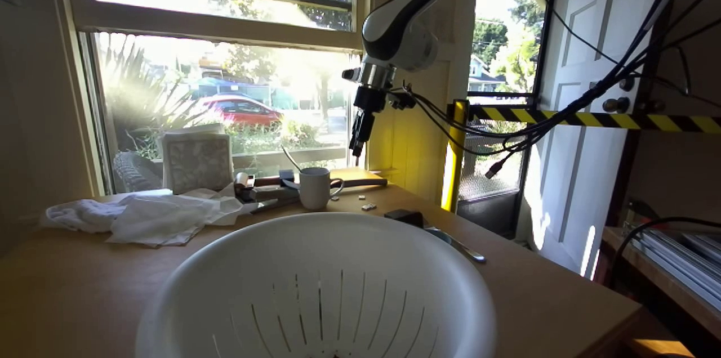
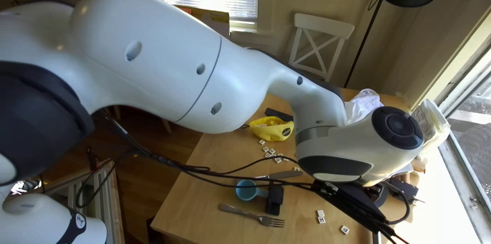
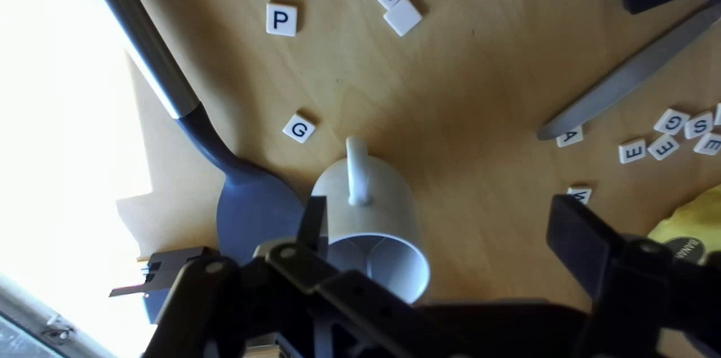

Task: Move the mug to the left

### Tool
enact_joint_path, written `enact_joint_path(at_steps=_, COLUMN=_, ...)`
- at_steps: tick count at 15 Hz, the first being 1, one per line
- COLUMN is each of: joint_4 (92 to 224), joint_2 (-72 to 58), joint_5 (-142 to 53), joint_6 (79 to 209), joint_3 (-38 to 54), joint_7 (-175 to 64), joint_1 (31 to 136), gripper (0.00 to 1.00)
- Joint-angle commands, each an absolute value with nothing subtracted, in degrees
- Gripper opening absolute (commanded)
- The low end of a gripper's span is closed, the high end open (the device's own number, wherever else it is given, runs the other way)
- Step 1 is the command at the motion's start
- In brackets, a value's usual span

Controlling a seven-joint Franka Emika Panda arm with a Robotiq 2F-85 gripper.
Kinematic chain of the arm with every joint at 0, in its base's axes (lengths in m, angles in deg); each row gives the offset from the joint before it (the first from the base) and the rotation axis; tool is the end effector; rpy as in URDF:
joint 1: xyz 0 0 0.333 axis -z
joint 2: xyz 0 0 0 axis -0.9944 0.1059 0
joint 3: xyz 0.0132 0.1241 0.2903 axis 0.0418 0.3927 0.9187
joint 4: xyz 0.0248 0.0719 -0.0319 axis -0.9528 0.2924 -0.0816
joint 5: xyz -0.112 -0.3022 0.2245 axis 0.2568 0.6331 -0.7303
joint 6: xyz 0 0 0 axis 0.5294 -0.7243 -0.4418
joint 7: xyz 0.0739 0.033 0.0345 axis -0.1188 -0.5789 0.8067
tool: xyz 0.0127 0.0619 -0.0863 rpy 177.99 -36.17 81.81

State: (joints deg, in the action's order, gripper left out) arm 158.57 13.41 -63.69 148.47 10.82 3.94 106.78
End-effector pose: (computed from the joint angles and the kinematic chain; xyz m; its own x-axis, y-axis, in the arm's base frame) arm 0.6480 -0.2846 0.2652 0.9110 0.3268 0.2516 0.3386 -0.9409 -0.0037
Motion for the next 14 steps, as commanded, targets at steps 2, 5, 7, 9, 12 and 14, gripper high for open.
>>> enact_joint_path(at_steps=2, joint_4=157.54, joint_2=14.26, joint_5=-62.87, joint_6=148.40, joint_3=11.76, joint_7=3.47, joint_1=107.65, gripper=1.00)
enact_joint_path(at_steps=5, joint_4=156.73, joint_2=15.09, joint_5=-63.38, joint_6=148.83, joint_3=12.18, joint_7=3.49, joint_1=107.78, gripper=1.00)
enact_joint_path(at_steps=7, joint_4=156.04, joint_2=16.25, joint_5=-64.32, joint_6=149.65, joint_3=12.92, joint_7=3.82, joint_1=108.23, gripper=1.00)
enact_joint_path(at_steps=9, joint_4=155.22, joint_2=17.75, joint_5=-64.58, joint_6=151.01, joint_3=13.39, joint_7=4.02, joint_1=108.68, gripper=1.00)
enact_joint_path(at_steps=12, joint_4=154.28, joint_2=19.95, joint_5=-66.19, joint_6=153.07, joint_3=15.34, joint_7=4.91, joint_1=110.64, gripper=1.00)
enact_joint_path(at_steps=14, joint_4=153.66, joint_2=21.53, joint_5=-68.84, joint_6=154.64, joint_3=18.02, joint_7=6.30, joint_1=113.16, gripper=1.00)
